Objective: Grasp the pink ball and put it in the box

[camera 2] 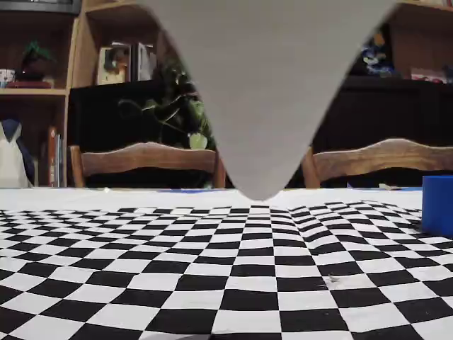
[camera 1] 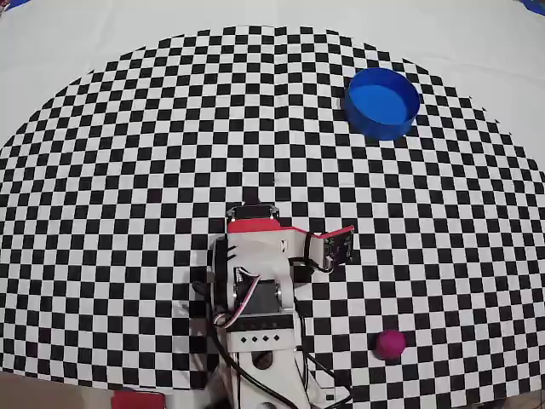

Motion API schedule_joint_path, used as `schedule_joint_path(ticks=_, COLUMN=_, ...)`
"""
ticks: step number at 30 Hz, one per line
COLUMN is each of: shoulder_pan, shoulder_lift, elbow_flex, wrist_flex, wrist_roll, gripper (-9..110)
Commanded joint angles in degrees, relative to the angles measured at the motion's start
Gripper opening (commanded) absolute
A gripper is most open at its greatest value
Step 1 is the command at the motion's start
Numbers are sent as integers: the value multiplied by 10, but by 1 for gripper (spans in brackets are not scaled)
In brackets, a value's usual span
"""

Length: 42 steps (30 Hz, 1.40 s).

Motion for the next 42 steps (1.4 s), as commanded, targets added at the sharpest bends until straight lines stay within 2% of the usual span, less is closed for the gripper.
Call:
schedule_joint_path(ticks=1, shoulder_pan=1, shoulder_lift=10, elbow_flex=4, wrist_flex=2, wrist_roll=0, gripper=0)
schedule_joint_path(ticks=19, shoulder_pan=4, shoulder_lift=8, elbow_flex=4, wrist_flex=-9, wrist_roll=-2, gripper=1)
schedule_joint_path(ticks=23, shoulder_pan=18, shoulder_lift=-4, elbow_flex=4, wrist_flex=-69, wrist_roll=-3, gripper=11)
schedule_joint_path(ticks=29, shoulder_pan=23, shoulder_lift=-21, elbow_flex=1, wrist_flex=-208, wrist_roll=-34, gripper=20)
schedule_joint_path(ticks=36, shoulder_pan=28, shoulder_lift=-25, elbow_flex=4, wrist_flex=-281, wrist_roll=-165, gripper=30)
schedule_joint_path(ticks=42, shoulder_pan=38, shoulder_lift=-23, elbow_flex=4, wrist_flex=-291, wrist_roll=-389, gripper=33)
